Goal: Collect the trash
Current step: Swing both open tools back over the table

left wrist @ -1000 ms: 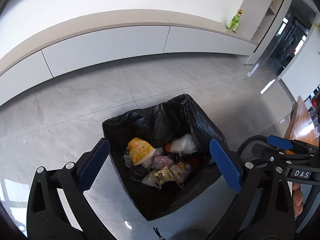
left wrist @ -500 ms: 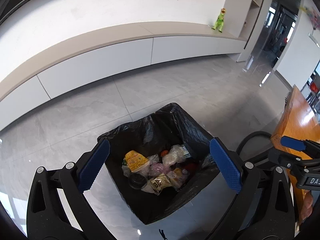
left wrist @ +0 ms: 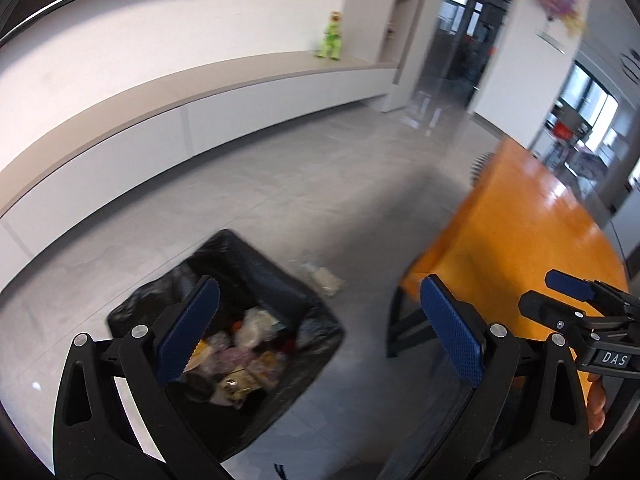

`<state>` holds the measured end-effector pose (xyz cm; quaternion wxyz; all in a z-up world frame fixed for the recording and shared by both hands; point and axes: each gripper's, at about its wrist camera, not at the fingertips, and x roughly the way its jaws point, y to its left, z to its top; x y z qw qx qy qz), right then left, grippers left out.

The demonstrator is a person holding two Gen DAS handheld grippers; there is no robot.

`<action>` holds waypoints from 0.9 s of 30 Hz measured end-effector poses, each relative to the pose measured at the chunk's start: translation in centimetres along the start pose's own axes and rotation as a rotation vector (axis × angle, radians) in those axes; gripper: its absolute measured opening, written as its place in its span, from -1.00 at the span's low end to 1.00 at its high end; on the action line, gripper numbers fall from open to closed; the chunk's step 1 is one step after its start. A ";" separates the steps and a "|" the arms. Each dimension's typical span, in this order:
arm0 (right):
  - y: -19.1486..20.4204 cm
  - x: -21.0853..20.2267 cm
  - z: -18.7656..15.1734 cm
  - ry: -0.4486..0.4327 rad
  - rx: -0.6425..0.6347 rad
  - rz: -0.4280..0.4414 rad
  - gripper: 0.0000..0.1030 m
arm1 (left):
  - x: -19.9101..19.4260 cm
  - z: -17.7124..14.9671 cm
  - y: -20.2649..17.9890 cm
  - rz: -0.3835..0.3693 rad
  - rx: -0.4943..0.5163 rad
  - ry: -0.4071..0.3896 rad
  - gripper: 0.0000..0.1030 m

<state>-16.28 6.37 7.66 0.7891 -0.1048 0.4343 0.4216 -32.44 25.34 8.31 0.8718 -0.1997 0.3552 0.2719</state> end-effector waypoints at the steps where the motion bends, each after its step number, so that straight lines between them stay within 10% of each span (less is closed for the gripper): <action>1: -1.2 -0.4 -0.5 -0.005 0.020 -0.020 0.69 | 0.5 0.1 -1.2 -0.015 0.020 0.006 0.88; 27: -27.8 -8.2 -13.1 -0.104 0.589 -0.521 0.69 | 11.1 -1.9 -35.1 -0.414 0.550 0.120 0.88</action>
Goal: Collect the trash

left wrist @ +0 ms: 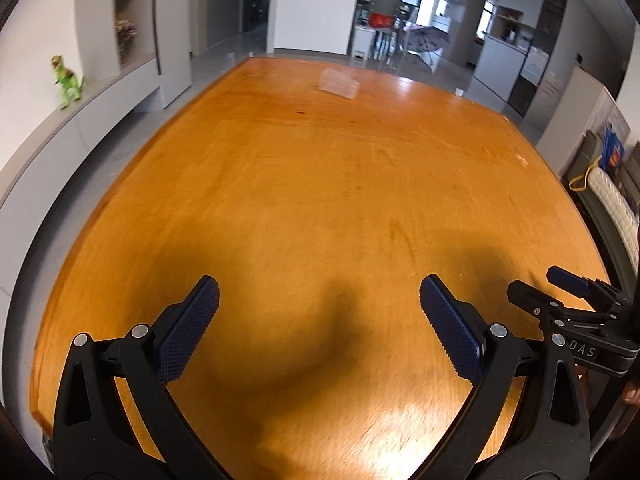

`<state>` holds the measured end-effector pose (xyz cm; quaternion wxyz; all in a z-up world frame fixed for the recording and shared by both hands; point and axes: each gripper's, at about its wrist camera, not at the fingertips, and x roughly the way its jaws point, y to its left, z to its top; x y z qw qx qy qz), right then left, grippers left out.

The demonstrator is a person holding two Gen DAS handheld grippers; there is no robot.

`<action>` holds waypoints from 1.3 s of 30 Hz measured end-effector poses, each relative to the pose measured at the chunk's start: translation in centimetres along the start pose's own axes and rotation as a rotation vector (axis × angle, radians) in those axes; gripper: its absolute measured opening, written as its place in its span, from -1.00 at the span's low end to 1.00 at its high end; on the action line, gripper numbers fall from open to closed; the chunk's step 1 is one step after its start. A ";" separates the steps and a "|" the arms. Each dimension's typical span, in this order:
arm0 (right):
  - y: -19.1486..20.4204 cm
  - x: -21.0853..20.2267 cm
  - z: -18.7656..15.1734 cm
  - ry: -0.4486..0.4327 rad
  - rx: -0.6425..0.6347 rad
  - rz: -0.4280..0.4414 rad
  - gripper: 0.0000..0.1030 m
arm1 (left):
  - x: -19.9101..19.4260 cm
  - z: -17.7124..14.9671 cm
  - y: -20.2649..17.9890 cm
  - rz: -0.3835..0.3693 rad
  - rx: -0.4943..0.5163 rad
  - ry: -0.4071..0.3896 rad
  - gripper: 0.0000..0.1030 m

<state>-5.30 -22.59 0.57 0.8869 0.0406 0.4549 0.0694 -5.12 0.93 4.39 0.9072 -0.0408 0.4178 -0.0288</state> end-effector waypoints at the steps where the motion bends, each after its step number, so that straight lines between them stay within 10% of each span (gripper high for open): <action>1: -0.1 0.2 0.1 -0.001 0.006 -0.008 0.69 | 0.8 0.4 -0.6 -0.005 0.015 0.006 0.88; 39: -1.4 2.2 0.6 -0.003 0.012 -0.116 0.95 | 6.8 0.8 -3.4 0.068 0.107 0.101 0.88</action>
